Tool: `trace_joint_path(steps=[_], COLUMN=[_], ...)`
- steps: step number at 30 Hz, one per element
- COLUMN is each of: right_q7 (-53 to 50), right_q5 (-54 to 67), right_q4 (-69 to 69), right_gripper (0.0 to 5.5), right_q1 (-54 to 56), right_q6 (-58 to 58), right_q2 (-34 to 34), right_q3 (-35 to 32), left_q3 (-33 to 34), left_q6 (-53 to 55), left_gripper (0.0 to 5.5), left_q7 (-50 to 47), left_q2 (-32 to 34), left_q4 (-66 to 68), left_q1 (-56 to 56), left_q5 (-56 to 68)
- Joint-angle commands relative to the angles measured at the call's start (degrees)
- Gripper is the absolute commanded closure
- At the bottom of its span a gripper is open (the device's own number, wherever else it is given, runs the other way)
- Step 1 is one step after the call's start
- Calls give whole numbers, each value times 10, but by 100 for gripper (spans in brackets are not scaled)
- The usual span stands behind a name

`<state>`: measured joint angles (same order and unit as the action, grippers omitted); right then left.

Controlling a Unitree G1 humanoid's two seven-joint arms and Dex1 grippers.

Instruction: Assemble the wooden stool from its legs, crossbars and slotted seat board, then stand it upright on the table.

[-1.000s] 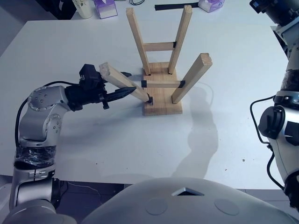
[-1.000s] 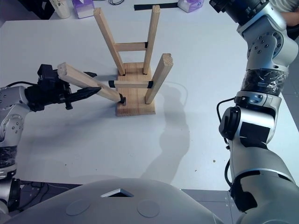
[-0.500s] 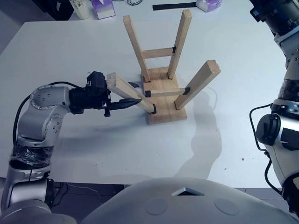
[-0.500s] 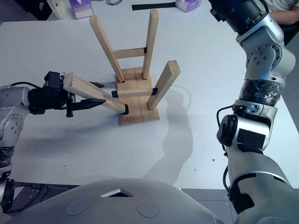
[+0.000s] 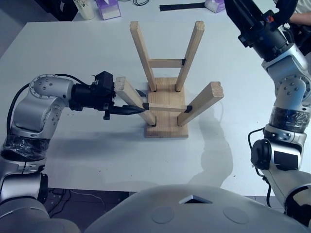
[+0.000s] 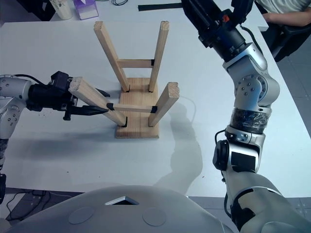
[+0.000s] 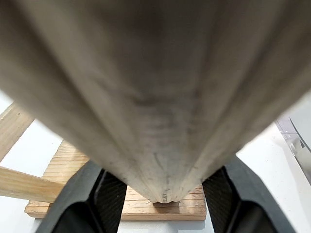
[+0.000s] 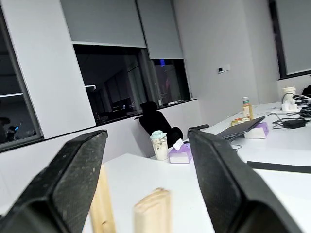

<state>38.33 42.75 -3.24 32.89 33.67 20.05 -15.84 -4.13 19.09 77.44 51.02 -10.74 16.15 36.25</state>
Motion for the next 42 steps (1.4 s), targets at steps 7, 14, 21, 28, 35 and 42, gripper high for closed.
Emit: trace_joint_path(steps=[7, 14, 21, 28, 35, 42], right_q7=[-77, -175, -193, -159, -133, -171], right_q5=[54, 22, -17, 54, -77, -211], right_q4=[-128, -172, -267, -351, -356, -295], right_gripper=[245, 316, 426, 545, 550, 550], right_q1=[7, 51, 60, -13, -120, -180], right_q6=[59, 85, 102, 145, 84, 72], right_q2=[12, 28, 33, 41, 71, 74], right_q3=[5, 21, 109, 157, 270, 372], left_q3=[-21, 3, -7, -14, -32, -38], left_q6=[46, 110, 179, 206, 209, 202], left_gripper=[346, 346, 346, 346, 346, 346], left_q7=[-80, -214, -344, -380, -365, -365], left_q2=[27, -6, -51, -64, -53, -56], left_q4=[-56, -131, -196, -204, -173, -164], left_q1=[-47, -111, -144, -127, -91, -87], left_q5=[-69, -41, -34, -23, -33, -40])
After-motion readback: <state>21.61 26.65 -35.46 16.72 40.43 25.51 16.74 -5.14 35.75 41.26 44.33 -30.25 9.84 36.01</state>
